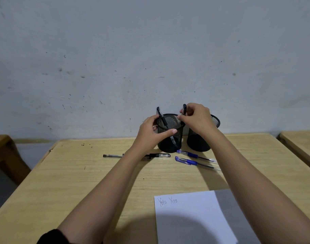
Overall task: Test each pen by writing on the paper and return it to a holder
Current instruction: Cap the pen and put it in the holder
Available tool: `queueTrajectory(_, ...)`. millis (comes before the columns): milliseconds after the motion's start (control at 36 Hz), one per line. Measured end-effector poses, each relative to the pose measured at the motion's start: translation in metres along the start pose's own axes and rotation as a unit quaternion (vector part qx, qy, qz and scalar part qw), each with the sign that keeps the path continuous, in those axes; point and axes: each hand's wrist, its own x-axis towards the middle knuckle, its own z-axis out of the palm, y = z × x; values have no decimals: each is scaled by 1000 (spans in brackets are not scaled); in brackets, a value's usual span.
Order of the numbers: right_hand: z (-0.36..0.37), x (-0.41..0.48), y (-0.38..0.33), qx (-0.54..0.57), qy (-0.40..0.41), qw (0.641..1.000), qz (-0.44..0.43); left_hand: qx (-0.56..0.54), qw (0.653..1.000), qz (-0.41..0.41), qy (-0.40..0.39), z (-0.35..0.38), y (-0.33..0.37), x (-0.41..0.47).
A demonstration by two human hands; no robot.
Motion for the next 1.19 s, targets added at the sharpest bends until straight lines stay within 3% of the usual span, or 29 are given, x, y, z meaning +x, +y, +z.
queueTrajectory(556,-1,0,4,29,41,998,33,12,1000,7,-12,-2,6,-5)
queueTrajectory(778,-4,-33,-17,93,129,986,-59,76,996,23,-31,-26,4,-24)
queueTrajectory(917,22,-70,-33,98,39,989,-100,157,987,29,-35,-72,-17,-52)
queueTrajectory(1056,67,-96,-17,-15,-126,989,-81,273,960,10,-57,-104,-46,-78)
queueTrajectory(1194,84,-104,-18,-102,-164,976,-102,360,929,36,-81,-104,-61,-87)
